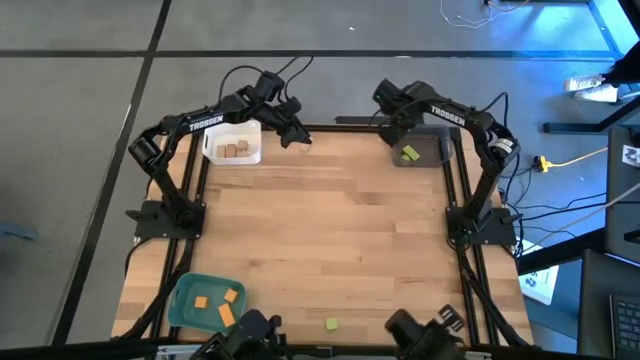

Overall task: Sort & place blocks by color
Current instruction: Put the green block into the black bin, then put the brown block into the white bin, then put the green block into the black bin

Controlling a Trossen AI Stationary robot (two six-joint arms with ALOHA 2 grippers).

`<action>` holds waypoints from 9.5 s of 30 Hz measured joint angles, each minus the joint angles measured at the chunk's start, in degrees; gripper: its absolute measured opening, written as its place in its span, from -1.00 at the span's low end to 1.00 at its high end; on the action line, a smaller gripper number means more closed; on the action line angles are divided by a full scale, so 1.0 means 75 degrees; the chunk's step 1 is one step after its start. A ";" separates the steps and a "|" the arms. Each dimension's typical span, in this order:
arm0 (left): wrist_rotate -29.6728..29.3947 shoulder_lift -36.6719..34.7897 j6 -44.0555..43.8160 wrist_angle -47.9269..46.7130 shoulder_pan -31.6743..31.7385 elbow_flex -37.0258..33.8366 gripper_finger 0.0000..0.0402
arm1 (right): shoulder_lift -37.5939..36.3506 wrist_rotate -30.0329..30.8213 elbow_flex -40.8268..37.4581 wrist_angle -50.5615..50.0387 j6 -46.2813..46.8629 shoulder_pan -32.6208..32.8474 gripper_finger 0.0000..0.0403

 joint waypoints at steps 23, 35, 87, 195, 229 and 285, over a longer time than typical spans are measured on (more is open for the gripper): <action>0.0005 0.0000 -0.0012 0.0002 0.0000 -0.0003 -0.04 | 0.0009 -0.1279 -0.2387 0.2400 -0.0213 -0.1208 -0.12; -0.0120 0.0003 -0.0019 -0.0009 0.0000 -0.0003 -0.04 | -0.0350 -0.1796 -0.1885 0.2162 -0.0072 -0.1084 -0.08; -0.6336 0.2390 -0.1851 0.0224 -0.1218 0.0000 -0.04 | -0.3561 -0.3905 -0.1486 0.4276 0.0191 0.0220 -0.07; -0.7972 -0.1067 -0.2400 -0.4675 0.0456 -0.1058 -0.68 | -0.3558 -0.7624 -0.1495 0.4148 -0.1815 0.0220 -0.07; -0.5235 -0.1675 -0.0658 -0.4577 0.0324 -0.1055 -0.42 | -0.3552 -0.8273 -0.1495 0.3994 -0.1821 0.0373 -0.07; -0.6202 -0.5270 -0.0810 -0.4512 -0.3418 -0.1055 -0.42 | -0.3177 -0.2653 -0.1495 0.4472 -0.0412 0.3071 -0.14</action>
